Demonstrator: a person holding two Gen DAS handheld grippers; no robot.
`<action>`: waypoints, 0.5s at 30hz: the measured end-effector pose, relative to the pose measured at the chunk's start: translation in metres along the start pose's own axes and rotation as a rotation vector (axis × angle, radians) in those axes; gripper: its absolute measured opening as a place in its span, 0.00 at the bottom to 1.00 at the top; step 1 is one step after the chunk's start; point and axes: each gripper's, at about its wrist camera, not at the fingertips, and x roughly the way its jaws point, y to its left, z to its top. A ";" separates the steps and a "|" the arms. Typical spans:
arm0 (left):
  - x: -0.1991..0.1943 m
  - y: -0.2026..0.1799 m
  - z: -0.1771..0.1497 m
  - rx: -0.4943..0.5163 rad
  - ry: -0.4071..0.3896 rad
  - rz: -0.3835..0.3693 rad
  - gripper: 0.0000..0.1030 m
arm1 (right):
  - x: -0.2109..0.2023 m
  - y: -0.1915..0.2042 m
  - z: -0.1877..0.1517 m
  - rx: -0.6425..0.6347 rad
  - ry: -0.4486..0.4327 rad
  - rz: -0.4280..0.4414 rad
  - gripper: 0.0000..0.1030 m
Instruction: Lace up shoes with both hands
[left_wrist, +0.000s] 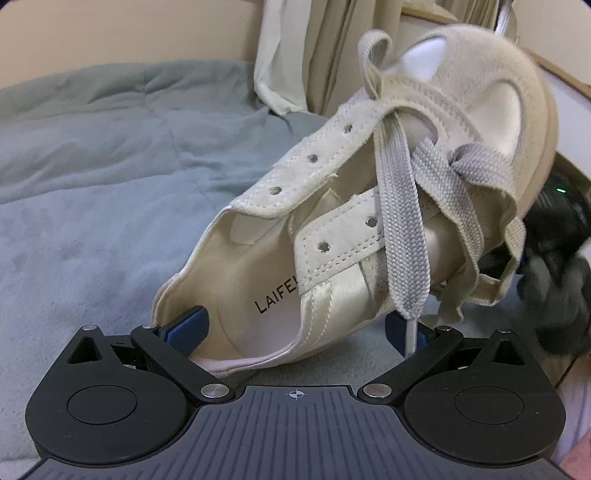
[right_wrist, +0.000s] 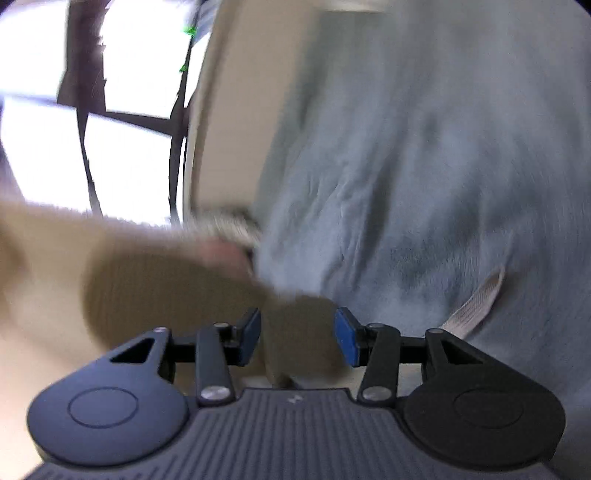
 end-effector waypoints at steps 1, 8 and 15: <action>0.000 0.000 0.000 0.002 0.001 0.000 1.00 | 0.004 -0.006 0.003 0.076 0.008 0.038 0.47; 0.001 0.001 0.000 0.005 0.001 0.002 1.00 | 0.037 -0.014 0.002 0.161 0.075 -0.015 0.48; 0.005 0.003 0.001 -0.016 0.001 0.006 1.00 | 0.042 -0.004 -0.004 0.087 0.040 0.049 0.04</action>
